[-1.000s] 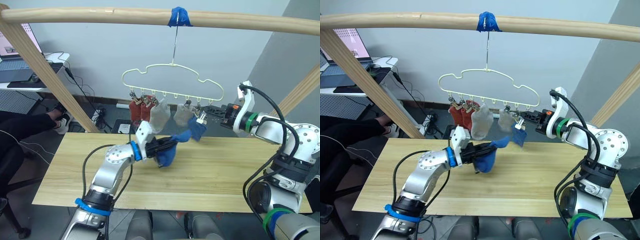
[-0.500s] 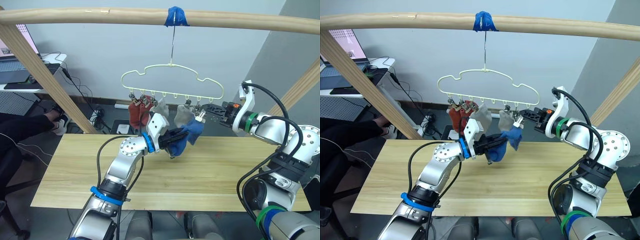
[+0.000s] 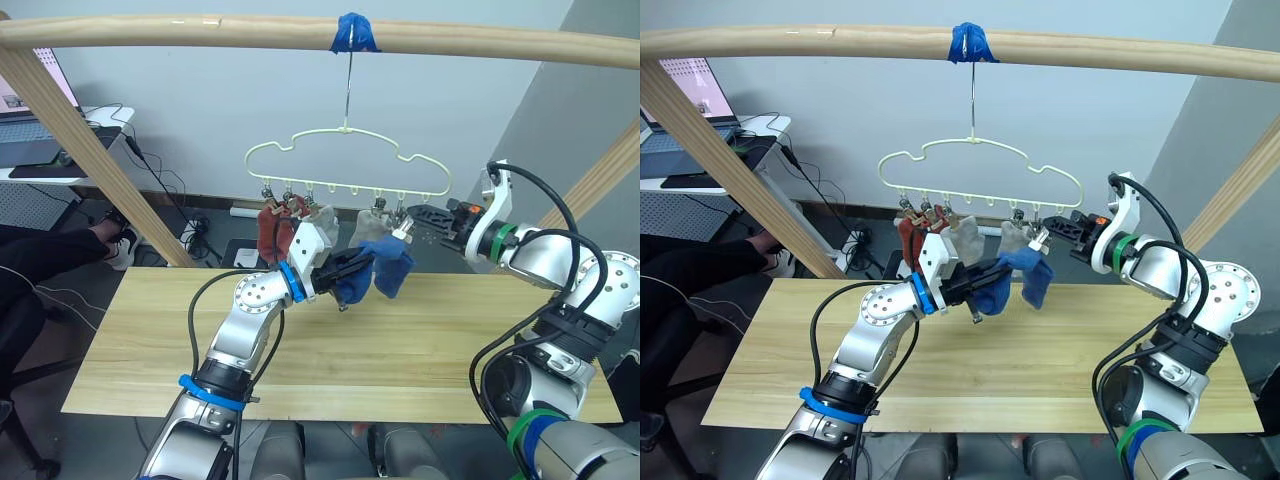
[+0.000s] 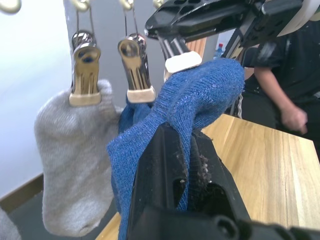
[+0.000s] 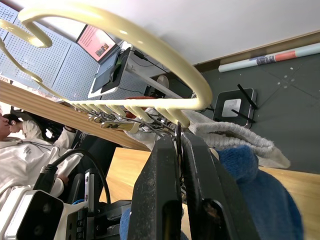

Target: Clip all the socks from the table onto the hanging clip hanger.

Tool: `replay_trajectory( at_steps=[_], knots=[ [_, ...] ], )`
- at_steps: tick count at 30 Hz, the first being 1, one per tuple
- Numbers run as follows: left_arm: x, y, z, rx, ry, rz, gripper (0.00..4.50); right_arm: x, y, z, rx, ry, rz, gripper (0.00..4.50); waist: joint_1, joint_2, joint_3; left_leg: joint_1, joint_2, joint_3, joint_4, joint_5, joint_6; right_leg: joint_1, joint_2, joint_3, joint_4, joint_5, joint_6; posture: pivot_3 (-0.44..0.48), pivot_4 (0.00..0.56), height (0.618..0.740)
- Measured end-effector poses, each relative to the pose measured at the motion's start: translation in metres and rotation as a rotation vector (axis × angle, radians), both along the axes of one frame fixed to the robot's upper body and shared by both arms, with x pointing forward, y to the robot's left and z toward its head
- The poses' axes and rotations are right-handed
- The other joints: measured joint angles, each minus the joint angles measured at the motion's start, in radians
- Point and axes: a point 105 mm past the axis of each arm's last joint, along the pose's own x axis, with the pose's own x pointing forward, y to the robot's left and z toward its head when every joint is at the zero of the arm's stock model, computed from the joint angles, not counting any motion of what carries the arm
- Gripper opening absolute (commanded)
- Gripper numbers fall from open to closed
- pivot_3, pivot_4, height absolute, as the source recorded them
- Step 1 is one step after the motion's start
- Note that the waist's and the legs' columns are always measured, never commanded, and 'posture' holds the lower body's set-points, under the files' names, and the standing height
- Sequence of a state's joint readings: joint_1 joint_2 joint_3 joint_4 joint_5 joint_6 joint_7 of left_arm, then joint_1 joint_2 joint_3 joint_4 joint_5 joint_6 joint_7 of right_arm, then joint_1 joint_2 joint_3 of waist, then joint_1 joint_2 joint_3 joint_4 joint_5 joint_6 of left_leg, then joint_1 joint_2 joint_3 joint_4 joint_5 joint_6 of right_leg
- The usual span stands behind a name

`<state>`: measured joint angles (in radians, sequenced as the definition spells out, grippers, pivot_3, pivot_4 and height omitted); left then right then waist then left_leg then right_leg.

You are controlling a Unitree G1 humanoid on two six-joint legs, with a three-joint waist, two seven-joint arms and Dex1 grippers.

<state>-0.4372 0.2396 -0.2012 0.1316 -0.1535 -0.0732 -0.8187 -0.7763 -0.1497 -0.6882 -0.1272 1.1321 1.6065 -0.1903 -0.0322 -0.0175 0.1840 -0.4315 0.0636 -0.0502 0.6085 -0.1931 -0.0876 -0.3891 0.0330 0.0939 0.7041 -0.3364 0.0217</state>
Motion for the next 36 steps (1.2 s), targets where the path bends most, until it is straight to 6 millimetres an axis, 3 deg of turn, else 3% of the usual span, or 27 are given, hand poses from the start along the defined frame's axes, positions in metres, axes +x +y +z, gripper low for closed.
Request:
replay_trajectory(
  at_steps=[14,17,22,25,28,32,36],
  knots=[
    [0.0,-0.005,0.002,-0.006,-0.027,0.015,0.03,-0.003,0.011,-0.001,0.046,0.03,0.034,0.0,0.0,0.0,0.0,0.0,0.0,0.0,0.0,0.0,0.0,0.0,0.0,0.0,0.0,0.0,0.0,0.03,0.174,0.74],
    [0.0,-0.005,0.002,-0.005,-0.027,0.016,0.0,-0.004,0.014,0.001,0.044,0.025,0.057,0.81,0.0,0.0,0.0,0.0,0.0,0.0,0.0,0.0,0.0,0.0,0.0,0.0,0.0,0.0,0.0,0.031,0.175,0.74],
    [0.0,-0.005,0.002,0.0,-0.028,0.009,0.0,-0.006,0.011,0.001,0.032,0.023,0.064,2.65,0.0,0.0,0.0,0.0,0.0,0.0,0.0,0.0,0.0,0.0,0.0,0.0,0.0,0.0,0.0,0.017,0.17,0.74],
    [-0.003,-0.011,0.002,0.008,-0.029,-0.022,0.0,-0.009,0.004,-0.001,0.001,0.022,0.053,3.45,0.0,0.0,0.0,0.0,0.0,0.0,0.0,0.0,0.0,0.0,0.0,0.0,0.0,0.0,0.0,-0.006,0.171,0.74],
    [-0.006,-0.018,-0.002,0.006,0.012,-0.059,0.78,-0.013,-0.02,0.001,-0.104,-0.01,-0.003,4.41,0.004,0.0,0.0,-0.002,-0.001,0.0,0.0,0.0,0.0,0.0,-0.001,0.0,-0.002,0.0,0.0,-0.022,0.172,0.74],
    [-0.008,-0.026,-0.014,-0.002,0.133,-0.096,1.97,-0.028,-0.046,0.001,-0.342,-0.081,-0.049,4.5,-0.002,0.0,0.0,-0.002,0.0,0.001,0.0,0.0,0.0,0.001,0.0,0.0,-0.005,0.0,0.001,-0.041,0.174,0.74],
    [-0.008,-0.029,-0.024,-0.011,0.245,-0.101,3.18,-0.037,-0.046,-0.004,-0.441,-0.15,-0.02,4.5,-0.024,0.0,0.0,-0.001,0.0,0.001,0.0,0.0,0.0,0.001,0.0,0.0,-0.004,-0.001,0.001,-0.046,0.174,0.74]
  ],
)
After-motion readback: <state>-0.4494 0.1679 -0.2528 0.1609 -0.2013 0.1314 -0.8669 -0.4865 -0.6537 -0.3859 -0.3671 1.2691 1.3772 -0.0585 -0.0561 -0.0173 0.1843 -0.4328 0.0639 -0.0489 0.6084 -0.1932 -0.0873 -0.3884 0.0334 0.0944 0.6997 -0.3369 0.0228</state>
